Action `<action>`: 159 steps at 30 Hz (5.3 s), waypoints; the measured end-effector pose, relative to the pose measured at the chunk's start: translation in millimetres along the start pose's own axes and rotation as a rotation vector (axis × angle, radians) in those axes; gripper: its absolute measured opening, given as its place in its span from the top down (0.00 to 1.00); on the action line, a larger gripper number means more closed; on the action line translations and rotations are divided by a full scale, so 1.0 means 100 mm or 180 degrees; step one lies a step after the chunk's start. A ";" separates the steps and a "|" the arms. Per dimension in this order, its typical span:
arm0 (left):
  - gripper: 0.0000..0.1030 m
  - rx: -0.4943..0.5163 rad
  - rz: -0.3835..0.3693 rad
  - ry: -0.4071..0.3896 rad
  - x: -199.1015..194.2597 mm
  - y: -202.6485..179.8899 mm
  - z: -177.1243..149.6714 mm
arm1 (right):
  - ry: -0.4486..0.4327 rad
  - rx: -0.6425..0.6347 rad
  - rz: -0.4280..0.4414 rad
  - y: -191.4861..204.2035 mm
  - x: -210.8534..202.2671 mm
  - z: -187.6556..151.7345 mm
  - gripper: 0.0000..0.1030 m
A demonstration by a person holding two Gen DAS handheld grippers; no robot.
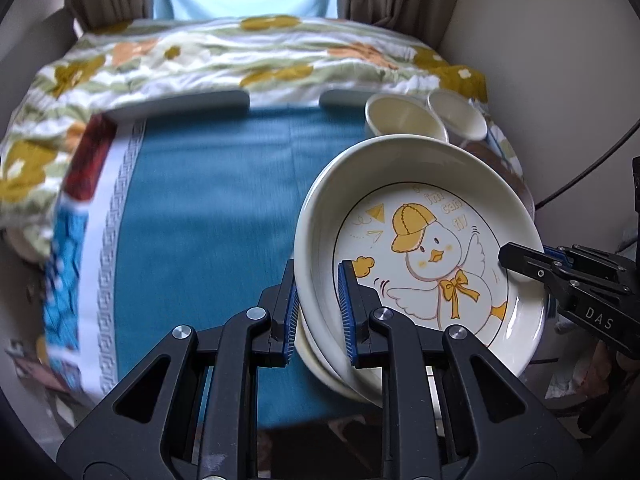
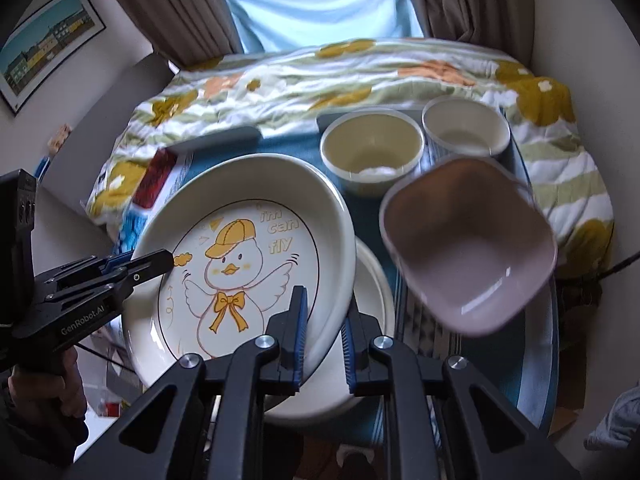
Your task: Organize plates and bowls
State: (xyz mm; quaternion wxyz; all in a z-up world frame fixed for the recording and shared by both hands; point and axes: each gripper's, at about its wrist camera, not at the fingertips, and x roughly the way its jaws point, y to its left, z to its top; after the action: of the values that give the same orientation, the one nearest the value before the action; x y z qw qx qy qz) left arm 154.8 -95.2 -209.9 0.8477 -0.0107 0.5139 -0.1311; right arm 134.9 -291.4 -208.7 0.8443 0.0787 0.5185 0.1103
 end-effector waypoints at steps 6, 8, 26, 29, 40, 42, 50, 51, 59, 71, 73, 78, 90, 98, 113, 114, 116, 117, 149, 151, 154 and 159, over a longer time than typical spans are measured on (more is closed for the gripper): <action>0.84 -0.0038 -0.0038 0.0116 0.20 -0.06 -0.32 | 0.0078 -0.0040 -0.0039 -0.08 0.11 -0.28 0.86; 0.84 -0.0006 -0.0053 0.0143 0.27 -0.09 -0.37 | 0.0089 -0.0010 -0.0060 -0.12 0.16 -0.36 0.86; 0.84 0.0338 0.0131 0.0347 0.74 -0.18 -0.35 | 0.0031 0.0046 -0.0216 -0.19 0.35 -0.41 0.86; 0.84 0.0389 0.0169 0.0330 0.75 -0.19 -0.34 | 0.0018 0.0048 -0.0224 -0.19 0.36 -0.41 0.86; 0.84 0.0658 0.0502 0.0297 0.78 -0.34 -0.29 | 0.0065 0.0122 -0.0210 -0.25 0.41 -0.43 0.86; 0.84 0.0774 0.0652 0.0256 0.77 -0.39 -0.29 | 0.0071 0.0110 -0.0218 -0.24 0.42 -0.44 0.86; 0.84 0.0826 0.0737 0.0269 0.77 -0.41 -0.29 | 0.0066 0.0047 -0.0258 -0.21 0.43 -0.42 0.86; 0.84 0.0832 0.0752 0.0269 0.78 -0.42 -0.29 | 0.0066 0.0031 -0.0269 -0.20 0.43 -0.42 0.86; 0.83 0.0908 0.0919 0.0292 0.80 -0.49 -0.32 | 0.0070 -0.0030 -0.0293 -0.19 0.44 -0.41 0.86; 0.83 0.1012 0.1171 0.0248 0.76 -0.51 -0.31 | 0.0127 -0.0100 -0.0278 -0.17 0.52 -0.41 0.86; 0.83 0.1009 0.1177 0.0245 0.75 -0.51 -0.32 | 0.0129 -0.0082 -0.0259 -0.18 0.52 -0.40 0.86; 0.83 0.0853 0.1048 0.0277 0.68 -0.47 -0.29 | 0.0109 -0.0063 -0.0216 -0.19 0.45 -0.38 0.86; 0.01 0.0462 0.0540 -0.0341 -0.17 -0.75 0.06 | -0.0345 -0.0030 0.0208 -0.32 -0.43 -0.24 0.14; 0.01 0.0431 -0.0163 -0.0406 -0.16 -1.18 0.38 | -0.0549 0.0138 -0.0076 -0.82 -0.92 -0.31 0.00; 0.35 0.0478 -0.0576 0.0588 1.11 -1.40 0.88 | 0.0059 0.1475 0.0121 -1.61 -0.05 -0.12 0.38; 0.36 0.0503 -0.0572 0.0651 1.20 -1.41 0.89 | 0.0094 0.1537 0.0122 -1.65 0.03 -0.09 0.40; 0.42 0.0522 -0.0583 0.0747 1.36 -1.41 0.91 | 0.0122 0.1605 0.0128 -1.71 0.12 -0.04 0.43; 0.43 0.0525 -0.0592 0.0794 1.44 -1.41 0.92 | 0.0131 0.1630 0.0120 -1.73 0.17 0.00 0.44; 0.92 0.0757 -0.0585 0.0685 1.14 -1.52 0.98 | 0.0205 0.1777 -0.0116 -1.84 0.02 0.36 0.88; 0.91 0.0679 -0.0566 0.0546 0.88 -1.47 0.96 | 0.0150 0.1626 -0.0113 -1.71 -0.13 0.44 0.88; 0.91 0.0546 -0.0513 0.0382 0.56 -1.32 0.93 | 0.0067 0.1390 -0.0042 -1.49 -0.29 0.54 0.88; 0.91 0.0165 -0.0317 0.0091 -0.02 -0.79 0.80 | 0.0014 0.0989 0.0255 -0.93 -0.39 0.70 0.88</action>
State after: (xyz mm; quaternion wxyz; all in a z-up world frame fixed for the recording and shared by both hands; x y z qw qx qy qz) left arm 207.0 -180.1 -158.7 0.8327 -0.0124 0.5212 -0.1865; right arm 189.8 -392.5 -166.3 0.8157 0.2288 0.5276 0.0624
